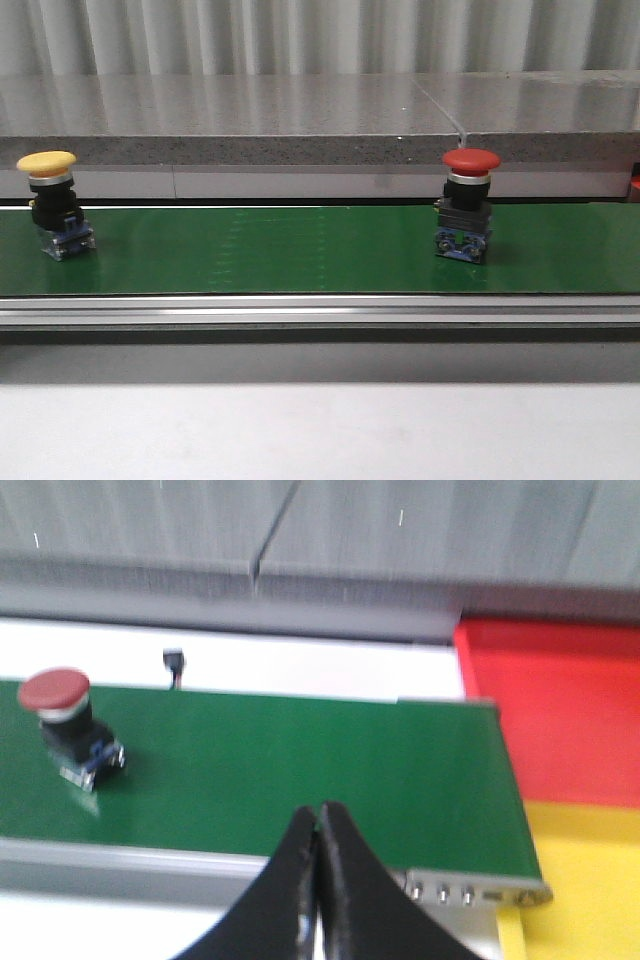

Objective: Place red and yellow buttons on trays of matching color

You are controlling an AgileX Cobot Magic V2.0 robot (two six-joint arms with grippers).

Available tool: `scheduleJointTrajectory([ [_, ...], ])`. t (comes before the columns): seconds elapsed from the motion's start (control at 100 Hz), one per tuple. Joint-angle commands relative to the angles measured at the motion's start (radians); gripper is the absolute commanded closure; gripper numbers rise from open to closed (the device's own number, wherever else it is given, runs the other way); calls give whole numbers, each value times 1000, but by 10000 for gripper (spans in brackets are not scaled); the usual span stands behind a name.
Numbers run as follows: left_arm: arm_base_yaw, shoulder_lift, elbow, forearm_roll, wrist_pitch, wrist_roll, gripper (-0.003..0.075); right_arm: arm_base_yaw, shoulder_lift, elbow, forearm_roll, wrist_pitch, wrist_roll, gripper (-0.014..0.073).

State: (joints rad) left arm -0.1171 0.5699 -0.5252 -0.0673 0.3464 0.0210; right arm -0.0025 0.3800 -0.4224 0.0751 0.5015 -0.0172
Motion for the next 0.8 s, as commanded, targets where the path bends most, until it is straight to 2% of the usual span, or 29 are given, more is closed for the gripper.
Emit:
scheduleJointTrajectory([
  [0.0, -8, -2, -27, -10, -85, -3, 740, -2, 125, -129, 6, 47, -4, 662],
  [0.16, -8, -2, -27, -10, -79, -3, 740, -2, 317, -225, 6, 81, -4, 662],
  [0.36, -8, -2, -27, -10, -79, -3, 740, -2, 446, -234, 6, 82, -4, 630],
  [0.41, -8, -2, -27, -10, -79, -3, 740, -2, 466, -234, 7, 87, -4, 577],
  [0.48, -8, -2, -27, -10, -79, -3, 740, -2, 482, -234, 14, 89, -4, 449],
  [0.67, -8, -2, -27, -10, -79, -3, 740, -2, 486, -234, 31, 89, -4, -66],
  [0.79, -8, -2, -27, -10, -79, -3, 740, 6, 489, -239, 31, 89, -8, -36],
])
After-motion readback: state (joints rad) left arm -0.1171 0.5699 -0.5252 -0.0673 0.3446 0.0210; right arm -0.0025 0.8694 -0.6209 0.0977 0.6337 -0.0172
